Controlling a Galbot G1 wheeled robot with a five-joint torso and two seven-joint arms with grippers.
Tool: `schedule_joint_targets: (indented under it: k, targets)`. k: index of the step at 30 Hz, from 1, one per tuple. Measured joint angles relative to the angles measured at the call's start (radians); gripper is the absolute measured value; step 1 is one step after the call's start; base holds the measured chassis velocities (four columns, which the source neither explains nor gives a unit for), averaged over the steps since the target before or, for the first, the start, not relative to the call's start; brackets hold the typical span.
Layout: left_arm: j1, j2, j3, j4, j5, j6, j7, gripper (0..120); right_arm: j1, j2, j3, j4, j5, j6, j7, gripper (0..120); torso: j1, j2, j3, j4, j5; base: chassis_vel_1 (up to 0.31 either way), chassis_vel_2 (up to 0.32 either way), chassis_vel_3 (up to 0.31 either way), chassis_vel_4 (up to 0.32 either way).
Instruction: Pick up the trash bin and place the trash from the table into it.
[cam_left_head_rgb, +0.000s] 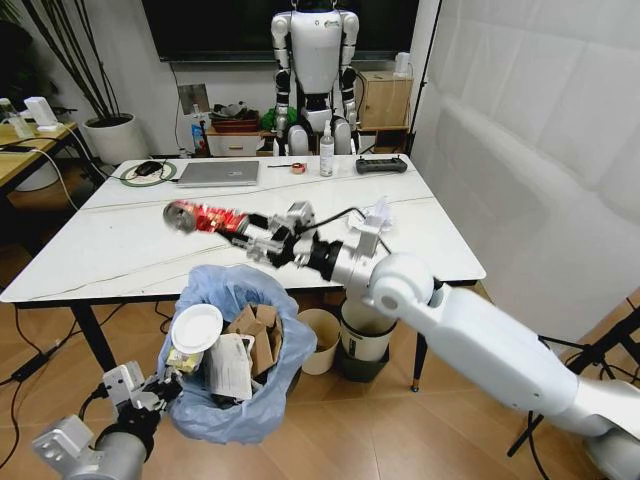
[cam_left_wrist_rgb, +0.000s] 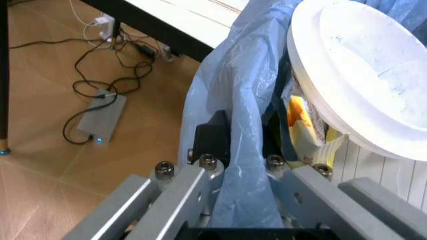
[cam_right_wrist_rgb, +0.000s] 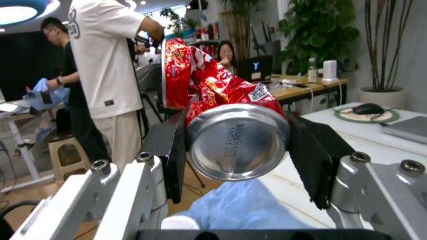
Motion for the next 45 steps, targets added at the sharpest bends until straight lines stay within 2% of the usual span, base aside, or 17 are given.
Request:
schedule_joint_targets:
  k: [15,23,33,45]
  targets:
    - [-0.016,0.011,-0.009,0.012,-0.017,0.015,-0.041,1,-0.048,-0.067,-0.049,0.149,0.01,-0.005,0.059,47,0.0,0.0,0.0,0.0,0.0001,0.0,0.0,0.0,0.0]
    - [-0.024,0.012,-0.006,0.013,-0.033,0.017,-0.043,1,-0.123,-0.104,-0.089,0.228,0.011,0.004,0.089,47,0.0,0.0,0.0,-0.0001,0.0003,0.0,0.0,0.0,0.0]
    - [-0.028,0.006,-0.002,0.012,-0.035,0.018,-0.042,1,-0.137,-0.064,-0.137,0.192,-0.009,0.006,0.129,47,0.0,0.0,0.0,0.0002,0.0002,0.0,0.0,0.0,0.0]
    - [-0.006,0.006,0.005,0.02,-0.039,0.048,-0.079,1,-0.161,-0.063,-0.156,0.156,-0.051,0.001,0.149,47,0.0,0.0,0.0,0.0001,0.0002,0.0,0.0,0.0,0.0]
